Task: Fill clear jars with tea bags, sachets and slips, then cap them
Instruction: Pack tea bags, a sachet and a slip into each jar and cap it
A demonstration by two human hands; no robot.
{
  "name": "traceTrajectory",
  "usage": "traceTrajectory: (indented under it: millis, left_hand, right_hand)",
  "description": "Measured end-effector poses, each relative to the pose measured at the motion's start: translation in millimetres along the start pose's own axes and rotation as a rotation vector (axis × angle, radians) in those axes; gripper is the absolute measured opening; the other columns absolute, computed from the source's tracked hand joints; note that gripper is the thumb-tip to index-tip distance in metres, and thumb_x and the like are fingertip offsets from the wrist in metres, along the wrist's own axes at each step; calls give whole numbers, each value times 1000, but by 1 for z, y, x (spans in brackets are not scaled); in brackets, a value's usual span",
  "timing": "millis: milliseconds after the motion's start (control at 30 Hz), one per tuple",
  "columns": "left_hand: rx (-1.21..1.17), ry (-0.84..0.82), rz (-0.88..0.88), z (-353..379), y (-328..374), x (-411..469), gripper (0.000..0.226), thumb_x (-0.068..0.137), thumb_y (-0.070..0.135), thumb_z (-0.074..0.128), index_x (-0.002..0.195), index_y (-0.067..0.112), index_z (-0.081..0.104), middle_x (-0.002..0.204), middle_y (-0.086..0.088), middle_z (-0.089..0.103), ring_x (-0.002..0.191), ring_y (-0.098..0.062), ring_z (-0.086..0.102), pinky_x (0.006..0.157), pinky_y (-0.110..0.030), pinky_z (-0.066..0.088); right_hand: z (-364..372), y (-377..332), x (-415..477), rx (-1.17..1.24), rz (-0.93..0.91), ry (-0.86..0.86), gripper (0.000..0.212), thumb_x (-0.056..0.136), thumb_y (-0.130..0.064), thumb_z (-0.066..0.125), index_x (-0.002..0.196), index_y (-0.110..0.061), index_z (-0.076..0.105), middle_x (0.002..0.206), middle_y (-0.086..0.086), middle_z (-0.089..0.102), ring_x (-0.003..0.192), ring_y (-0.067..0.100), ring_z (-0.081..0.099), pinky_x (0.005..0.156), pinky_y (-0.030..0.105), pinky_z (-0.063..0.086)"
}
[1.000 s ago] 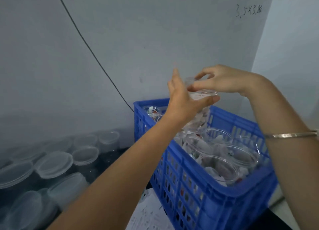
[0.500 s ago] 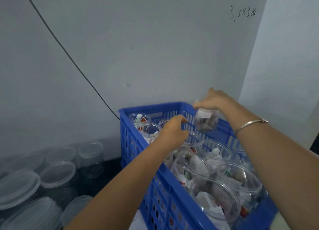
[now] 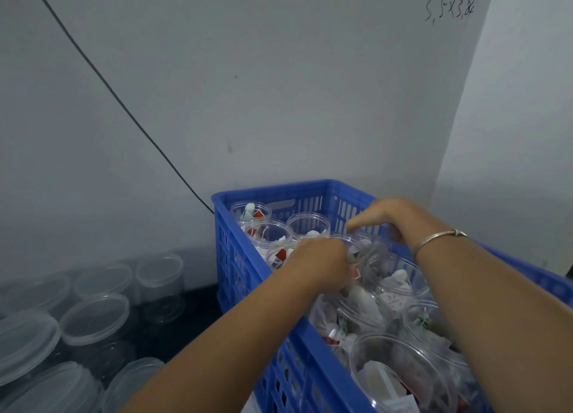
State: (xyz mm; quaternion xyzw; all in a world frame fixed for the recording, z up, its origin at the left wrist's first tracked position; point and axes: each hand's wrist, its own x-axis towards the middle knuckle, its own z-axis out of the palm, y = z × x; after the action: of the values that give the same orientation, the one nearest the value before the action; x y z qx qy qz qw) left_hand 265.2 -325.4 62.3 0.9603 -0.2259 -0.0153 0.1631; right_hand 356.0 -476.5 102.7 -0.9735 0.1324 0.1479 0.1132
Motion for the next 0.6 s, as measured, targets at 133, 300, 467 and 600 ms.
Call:
traceTrajectory:
  millis: [133, 300, 467, 600]
  left_hand:
    - [46, 48, 2, 1, 1, 0, 22, 99, 32, 49, 91, 13, 57, 94, -9, 58, 93, -27, 55, 78, -34, 38]
    - [44, 75, 2, 4, -2, 2, 21, 99, 31, 47, 94, 14, 59, 102, -10, 61, 100, -26, 54, 78, -33, 35]
    - [49, 49, 27, 3, -1, 2, 18, 100, 33, 47, 89, 18, 50, 79, 1, 45, 84, -18, 43, 82, -35, 38]
    - [27, 28, 49, 2, -1, 1, 15, 100, 26, 47, 87, 18, 50, 73, 4, 44, 84, -19, 48, 89, -37, 40]
  right_hand:
    - [1, 2, 3, 106, -60, 101, 67, 79, -51, 76, 125, -9, 50, 100, 11, 55, 84, 27, 54, 70, 36, 48]
    - [-1, 5, 8, 245, -102, 201, 42, 80, -45, 75, 81, -10, 52, 80, 6, 51, 65, 21, 54, 57, 29, 45]
    - [-5, -1, -2, -22, -49, -39, 73, 80, -58, 73, 135, -18, 45, 116, 16, 56, 76, 25, 57, 74, 37, 52]
    - [-15, 6, -16, -128, -30, -106, 94, 78, -69, 69, 151, -18, 38, 124, 16, 60, 86, 28, 63, 76, 38, 55]
